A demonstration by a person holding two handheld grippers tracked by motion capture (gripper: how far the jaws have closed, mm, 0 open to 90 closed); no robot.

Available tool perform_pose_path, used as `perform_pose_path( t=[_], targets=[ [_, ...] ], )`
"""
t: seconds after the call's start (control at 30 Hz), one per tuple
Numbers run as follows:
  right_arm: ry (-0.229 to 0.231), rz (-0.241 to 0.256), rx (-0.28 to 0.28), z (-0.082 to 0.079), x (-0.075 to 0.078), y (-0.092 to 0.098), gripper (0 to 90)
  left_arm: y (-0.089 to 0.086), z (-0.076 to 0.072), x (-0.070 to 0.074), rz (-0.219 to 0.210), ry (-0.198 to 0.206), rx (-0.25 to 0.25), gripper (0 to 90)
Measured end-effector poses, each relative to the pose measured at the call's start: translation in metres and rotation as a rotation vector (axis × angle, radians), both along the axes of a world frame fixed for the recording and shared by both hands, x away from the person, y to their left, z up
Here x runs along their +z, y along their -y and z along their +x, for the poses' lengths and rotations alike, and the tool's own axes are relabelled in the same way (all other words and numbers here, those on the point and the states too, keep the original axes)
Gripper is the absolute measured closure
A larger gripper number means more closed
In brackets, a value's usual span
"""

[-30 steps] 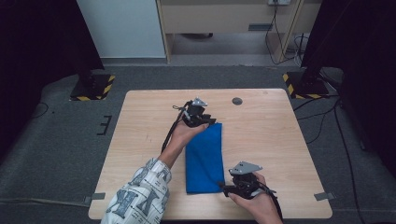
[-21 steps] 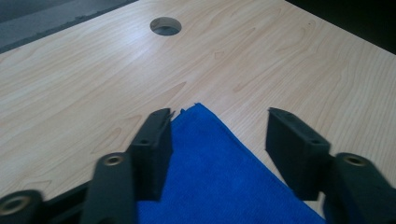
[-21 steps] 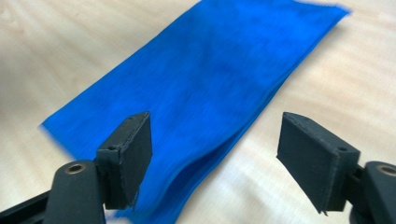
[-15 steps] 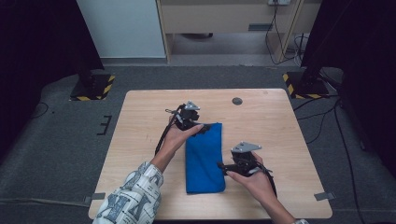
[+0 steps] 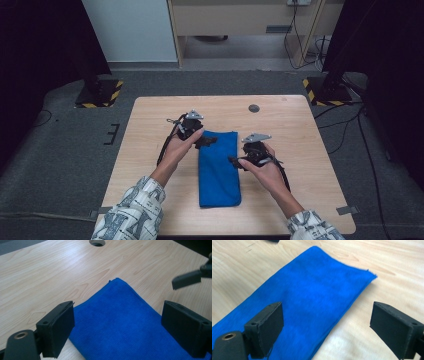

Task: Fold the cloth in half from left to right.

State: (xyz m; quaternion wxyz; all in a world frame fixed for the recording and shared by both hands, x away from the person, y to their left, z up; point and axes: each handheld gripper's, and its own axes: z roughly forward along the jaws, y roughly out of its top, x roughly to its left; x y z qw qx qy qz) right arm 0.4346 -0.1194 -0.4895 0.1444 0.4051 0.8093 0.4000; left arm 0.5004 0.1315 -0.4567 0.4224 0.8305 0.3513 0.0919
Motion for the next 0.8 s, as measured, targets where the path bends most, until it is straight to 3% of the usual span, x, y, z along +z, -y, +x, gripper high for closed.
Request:
perform_pose_path(
  t=[0.07,0.23,0.5,0.67,0.8],
  targets=[
    [0.003,-0.006,-0.003,0.013,0.003,-0.004,12.8,-0.002,0.001,-0.002,0.006,0.001,0.009,11.0],
    [0.014,-0.031,-0.005,0.029,0.01,-0.015,13.8,-0.006,0.003,-0.005,0.021,0.011,0.032,11.1],
    [0.022,-0.044,0.015,0.036,0.015,-0.025,15.1,-0.014,0.003,-0.006,0.025,0.029,0.043,11.7],
    [0.024,-0.048,0.015,0.04,0.02,-0.026,16.4,-0.021,0.005,-0.004,0.006,0.051,0.07,12.5],
    [0.025,-0.047,0.005,0.053,0.023,-0.025,20.1,-0.022,0.009,-0.005,0.007,0.057,0.082,12.5]
  ],
)
